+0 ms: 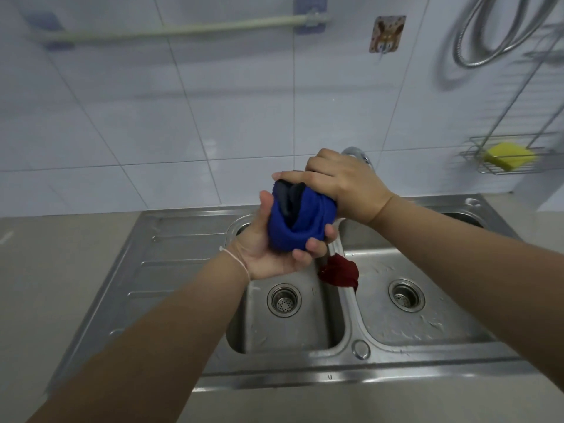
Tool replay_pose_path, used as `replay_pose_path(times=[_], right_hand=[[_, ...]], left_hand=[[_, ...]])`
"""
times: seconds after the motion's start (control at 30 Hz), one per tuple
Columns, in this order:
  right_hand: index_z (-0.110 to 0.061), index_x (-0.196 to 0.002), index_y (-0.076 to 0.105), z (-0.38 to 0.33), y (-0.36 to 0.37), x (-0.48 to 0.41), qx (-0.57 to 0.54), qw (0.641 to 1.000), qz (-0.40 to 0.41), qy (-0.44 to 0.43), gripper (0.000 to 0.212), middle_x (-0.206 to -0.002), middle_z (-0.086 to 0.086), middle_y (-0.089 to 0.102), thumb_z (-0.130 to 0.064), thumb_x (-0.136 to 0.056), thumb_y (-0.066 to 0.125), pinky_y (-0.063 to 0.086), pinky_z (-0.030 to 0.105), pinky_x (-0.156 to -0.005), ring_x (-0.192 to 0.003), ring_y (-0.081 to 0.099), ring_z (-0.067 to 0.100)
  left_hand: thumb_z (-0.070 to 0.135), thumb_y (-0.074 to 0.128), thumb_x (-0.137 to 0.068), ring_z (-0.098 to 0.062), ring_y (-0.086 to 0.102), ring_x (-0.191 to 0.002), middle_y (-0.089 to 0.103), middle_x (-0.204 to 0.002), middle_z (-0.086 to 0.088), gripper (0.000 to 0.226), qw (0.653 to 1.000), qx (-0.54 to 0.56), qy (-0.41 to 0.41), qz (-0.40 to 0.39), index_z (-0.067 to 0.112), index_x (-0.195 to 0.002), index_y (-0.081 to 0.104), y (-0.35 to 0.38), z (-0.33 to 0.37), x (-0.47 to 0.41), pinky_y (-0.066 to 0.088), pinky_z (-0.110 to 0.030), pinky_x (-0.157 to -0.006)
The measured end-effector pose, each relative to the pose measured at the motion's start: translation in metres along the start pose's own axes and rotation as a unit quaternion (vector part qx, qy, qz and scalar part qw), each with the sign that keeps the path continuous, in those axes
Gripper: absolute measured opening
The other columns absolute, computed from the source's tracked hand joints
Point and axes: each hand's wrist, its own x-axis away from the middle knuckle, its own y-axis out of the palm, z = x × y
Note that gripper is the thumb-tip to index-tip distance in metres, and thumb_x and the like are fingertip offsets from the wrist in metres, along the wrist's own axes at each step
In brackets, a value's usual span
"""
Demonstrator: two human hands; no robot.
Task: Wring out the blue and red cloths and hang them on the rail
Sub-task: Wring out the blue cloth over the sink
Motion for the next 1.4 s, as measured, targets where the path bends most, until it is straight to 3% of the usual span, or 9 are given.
replay_pose_path(times=[0.1,0.2,0.33,0.43,0.57,0.73,0.9,1.0,1.4], right_hand=[[-0.016,-0.127,0.064,0.006,0.007,0.002,0.023,0.999,-0.046,-0.017,0.044,-0.078,0.005,0.061,-0.018,-0.083,0.063,0.039,0.030,-0.054,-0.070,0.058,0.026],[-0.019,-0.122,0.061,0.010,0.016,0.001,0.030,0.996,-0.082,-0.016,0.038,-0.079,0.004,0.062,-0.018,-0.084,0.054,0.037,0.028,-0.047,-0.068,0.058,0.026],[-0.020,-0.118,0.061,0.005,0.039,0.000,0.067,0.988,-0.140,-0.002,0.041,-0.078,0.005,0.062,-0.011,-0.078,0.064,0.040,0.029,-0.042,-0.065,0.059,0.029],[-0.016,-0.119,0.061,-0.004,0.053,-0.003,0.098,0.978,-0.177,0.041,0.042,-0.084,0.009,0.064,-0.011,-0.079,0.071,0.034,0.030,-0.046,-0.067,0.061,0.032],[-0.015,-0.128,0.049,-0.020,0.058,-0.008,0.102,0.958,-0.225,0.142,0.038,-0.100,0.011,0.061,-0.019,-0.091,0.057,0.035,0.035,-0.054,-0.081,0.061,0.034],[-0.014,-0.125,0.043,-0.030,0.061,-0.007,0.108,0.934,-0.278,0.200,0.036,-0.100,0.009,0.061,-0.021,-0.091,0.055,0.037,0.035,-0.055,-0.084,0.064,0.034],[-0.011,-0.118,0.043,-0.037,0.072,-0.006,0.128,0.918,-0.286,0.242,0.029,-0.082,0.008,0.051,-0.011,-0.091,0.053,0.031,0.031,-0.046,-0.066,0.058,0.031],[-0.011,-0.116,0.043,-0.037,0.070,-0.005,0.135,0.915,-0.283,0.253,0.029,-0.077,0.005,0.043,-0.008,-0.089,0.054,0.021,0.028,-0.041,-0.059,0.046,0.028],[-0.011,-0.118,0.041,-0.044,0.066,-0.005,0.115,0.911,-0.282,0.277,0.029,-0.083,0.008,0.054,-0.009,-0.091,0.052,0.036,0.034,-0.050,-0.061,0.047,0.028]], left_hand=[[0.048,0.092,-0.048,-0.017,0.061,-0.076,0.058,-0.101,-0.012,0.113,0.980,-0.149,-0.010,0.130,0.006,-0.137,0.038,0.001,0.014,0.006,0.054,-0.024,-0.062],[0.051,0.095,-0.034,-0.013,0.066,-0.073,0.064,-0.096,-0.008,0.123,0.929,-0.281,-0.039,0.240,0.004,-0.135,0.044,0.004,0.023,0.010,0.054,-0.023,-0.060],[0.034,0.090,-0.058,-0.015,0.065,-0.092,0.070,-0.099,-0.004,0.061,0.813,-0.466,-0.089,0.337,0.017,-0.110,0.062,-0.001,0.029,0.011,0.053,-0.033,-0.083],[0.022,0.083,-0.068,-0.026,0.067,-0.100,0.070,-0.109,-0.015,0.050,0.722,-0.555,-0.082,0.406,0.013,-0.113,0.063,-0.012,0.034,0.012,0.057,-0.044,-0.087],[0.026,0.085,-0.062,-0.021,0.066,-0.084,0.069,-0.091,-0.003,0.049,0.567,-0.669,-0.055,0.477,0.014,-0.102,0.059,-0.022,0.034,0.007,0.056,-0.031,-0.071],[0.042,0.088,-0.056,-0.019,0.061,-0.092,0.063,-0.102,0.002,0.082,0.510,-0.687,-0.065,0.513,0.021,-0.122,0.043,-0.030,0.026,0.009,0.053,-0.034,-0.085],[0.038,0.070,-0.060,-0.025,0.063,-0.072,0.064,-0.076,0.000,0.047,0.394,-0.753,-0.084,0.520,0.018,-0.096,0.046,-0.039,0.020,0.004,0.054,-0.035,-0.063],[0.035,0.069,-0.064,-0.025,0.060,-0.069,0.059,-0.074,0.002,0.041,0.365,-0.772,-0.070,0.515,0.020,-0.092,0.043,-0.039,0.019,0.002,0.046,-0.031,-0.057],[0.032,0.068,-0.073,-0.024,0.053,-0.065,0.049,-0.067,0.005,0.037,0.335,-0.800,-0.048,0.495,0.016,-0.091,0.040,-0.038,0.016,0.005,0.038,-0.030,-0.056]])
